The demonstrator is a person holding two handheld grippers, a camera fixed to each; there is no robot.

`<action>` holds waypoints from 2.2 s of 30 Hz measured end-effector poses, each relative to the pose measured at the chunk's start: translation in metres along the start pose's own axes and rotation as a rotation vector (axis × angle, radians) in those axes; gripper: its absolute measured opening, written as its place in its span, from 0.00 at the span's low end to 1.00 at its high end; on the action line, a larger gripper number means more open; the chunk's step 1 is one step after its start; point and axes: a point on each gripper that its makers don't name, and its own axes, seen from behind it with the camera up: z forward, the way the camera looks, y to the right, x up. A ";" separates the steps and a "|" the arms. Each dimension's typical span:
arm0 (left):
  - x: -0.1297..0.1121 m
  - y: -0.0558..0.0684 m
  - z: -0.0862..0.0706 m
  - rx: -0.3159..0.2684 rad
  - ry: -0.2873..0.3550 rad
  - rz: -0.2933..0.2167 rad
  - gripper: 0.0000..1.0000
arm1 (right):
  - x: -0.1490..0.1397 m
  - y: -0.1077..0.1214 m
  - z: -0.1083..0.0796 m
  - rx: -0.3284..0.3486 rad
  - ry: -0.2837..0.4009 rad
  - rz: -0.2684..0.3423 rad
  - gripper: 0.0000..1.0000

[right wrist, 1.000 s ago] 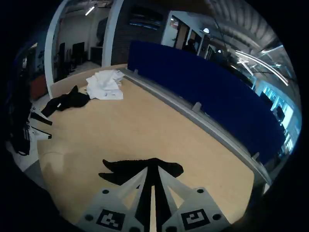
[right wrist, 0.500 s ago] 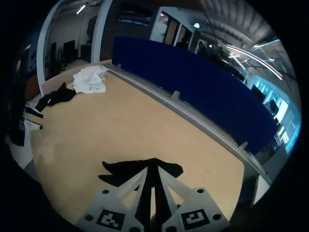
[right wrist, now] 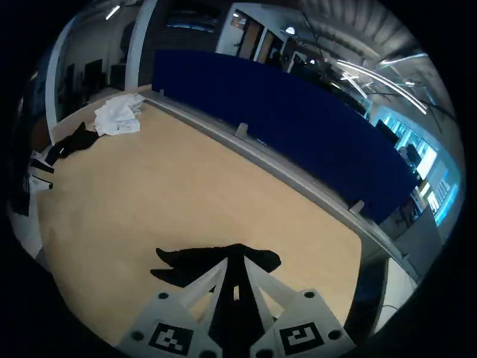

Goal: Fold towel

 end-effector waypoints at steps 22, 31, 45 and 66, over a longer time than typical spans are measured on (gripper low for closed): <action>0.014 0.026 0.005 -0.023 -0.007 0.044 0.90 | -0.041 0.048 -0.013 -0.057 -0.045 0.040 0.03; 0.013 0.032 0.003 -0.033 -0.010 0.055 0.90 | -0.076 0.055 -0.032 -0.090 -0.078 0.079 0.03; 0.004 0.034 0.002 -0.041 -0.019 0.078 0.90 | -0.172 0.056 -0.059 -0.145 -0.180 0.178 0.03; 0.004 0.036 -0.005 -0.032 -0.020 0.093 0.90 | -0.260 0.042 -0.060 -0.174 -0.302 0.253 0.03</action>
